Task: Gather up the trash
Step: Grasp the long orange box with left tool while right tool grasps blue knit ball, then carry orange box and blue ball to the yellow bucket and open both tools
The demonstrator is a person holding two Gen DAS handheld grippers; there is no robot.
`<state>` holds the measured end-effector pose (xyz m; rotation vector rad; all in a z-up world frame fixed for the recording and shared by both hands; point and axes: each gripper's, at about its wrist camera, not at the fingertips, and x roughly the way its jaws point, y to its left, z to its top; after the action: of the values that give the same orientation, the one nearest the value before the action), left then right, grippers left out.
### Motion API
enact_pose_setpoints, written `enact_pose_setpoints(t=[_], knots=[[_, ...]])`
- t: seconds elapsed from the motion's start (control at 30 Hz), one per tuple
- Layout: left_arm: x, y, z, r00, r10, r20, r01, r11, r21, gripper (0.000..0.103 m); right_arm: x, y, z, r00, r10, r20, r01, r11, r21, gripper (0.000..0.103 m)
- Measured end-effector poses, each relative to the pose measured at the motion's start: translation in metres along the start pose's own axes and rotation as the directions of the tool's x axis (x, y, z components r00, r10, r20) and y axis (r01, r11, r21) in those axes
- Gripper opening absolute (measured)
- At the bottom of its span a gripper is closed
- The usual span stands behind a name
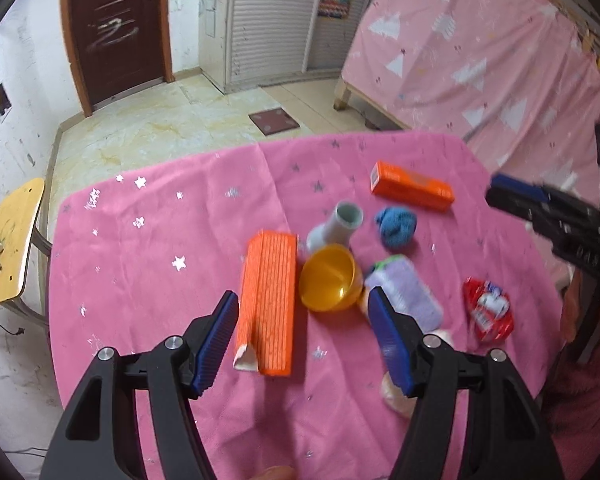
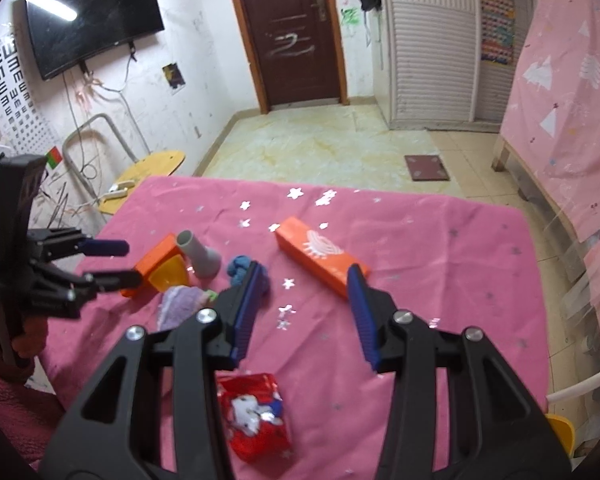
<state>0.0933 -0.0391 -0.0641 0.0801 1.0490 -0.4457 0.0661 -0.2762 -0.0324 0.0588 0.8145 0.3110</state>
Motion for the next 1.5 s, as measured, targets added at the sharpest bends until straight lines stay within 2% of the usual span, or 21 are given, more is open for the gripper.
enact_pose_setpoints(t=[0.1, 0.17, 0.27, 0.33, 0.4, 0.6, 0.97, 1.03, 1.07, 1.1, 1.5], knots=[[0.009, 0.004, -0.004, 1.0, -0.001, -0.023, 0.001, 1.0, -0.006, 0.058, 0.013, 0.007, 0.001, 0.999, 0.018, -0.027, -0.018, 1.0, -0.007, 0.042], [0.013, 0.005, -0.006, 1.0, -0.002, -0.031, 0.002, 1.0, -0.005, 0.053, 0.024, 0.015, 0.0, 0.998, 0.024, -0.053, -0.025, 1.0, -0.016, 0.042], [0.016, 0.004, -0.01, 0.999, 0.011, -0.036, -0.01, 1.0, 0.019, 0.041, 0.035, 0.028, 0.0, 0.996, 0.032, -0.081, -0.034, 0.999, -0.033, 0.042], [0.016, 0.001, -0.011, 0.999, 0.045, -0.027, -0.044, 0.998, 0.042, 0.028, 0.041, 0.033, 0.0, 0.995, 0.035, -0.095, -0.04, 0.998, -0.044, 0.042], [0.016, -0.001, -0.012, 0.998, 0.062, -0.02, -0.061, 0.997, 0.049, 0.022, 0.047, 0.038, 0.002, 0.994, 0.034, -0.107, -0.04, 0.997, -0.058, 0.042], [0.012, 0.002, -0.012, 0.997, 0.072, -0.01, -0.072, 0.997, 0.03, 0.019, 0.062, 0.052, 0.004, 0.99, 0.047, -0.13, -0.058, 0.995, -0.081, 0.042], [-0.018, 0.006, -0.015, 0.993, 0.109, 0.042, -0.11, 0.994, 0.01, 0.019, 0.086, 0.061, 0.005, 0.985, 0.01, -0.17, -0.031, 0.992, -0.122, 0.042], [-0.024, 0.005, -0.014, 0.992, 0.115, 0.056, -0.116, 0.993, 0.007, 0.019, 0.086, 0.063, 0.003, 0.986, -0.014, -0.165, -0.011, 0.989, -0.146, 0.041], [-0.027, 0.005, -0.014, 0.991, 0.117, 0.063, -0.117, 0.993, 0.005, 0.019, 0.086, 0.065, 0.002, 0.987, -0.023, -0.157, -0.001, 0.988, -0.156, 0.038], [-0.03, 0.005, -0.013, 0.99, 0.12, 0.071, -0.121, 0.993, 0.005, 0.019, 0.085, 0.066, 0.001, 0.989, -0.033, -0.147, 0.008, 0.987, -0.163, 0.03], [-0.054, -0.015, -0.005, 0.98, 0.144, 0.138, -0.146, 0.989, 0.007, 0.019, 0.053, 0.062, -0.002, 0.998, -0.039, -0.059, 0.029, 0.988, -0.154, 0.03]])
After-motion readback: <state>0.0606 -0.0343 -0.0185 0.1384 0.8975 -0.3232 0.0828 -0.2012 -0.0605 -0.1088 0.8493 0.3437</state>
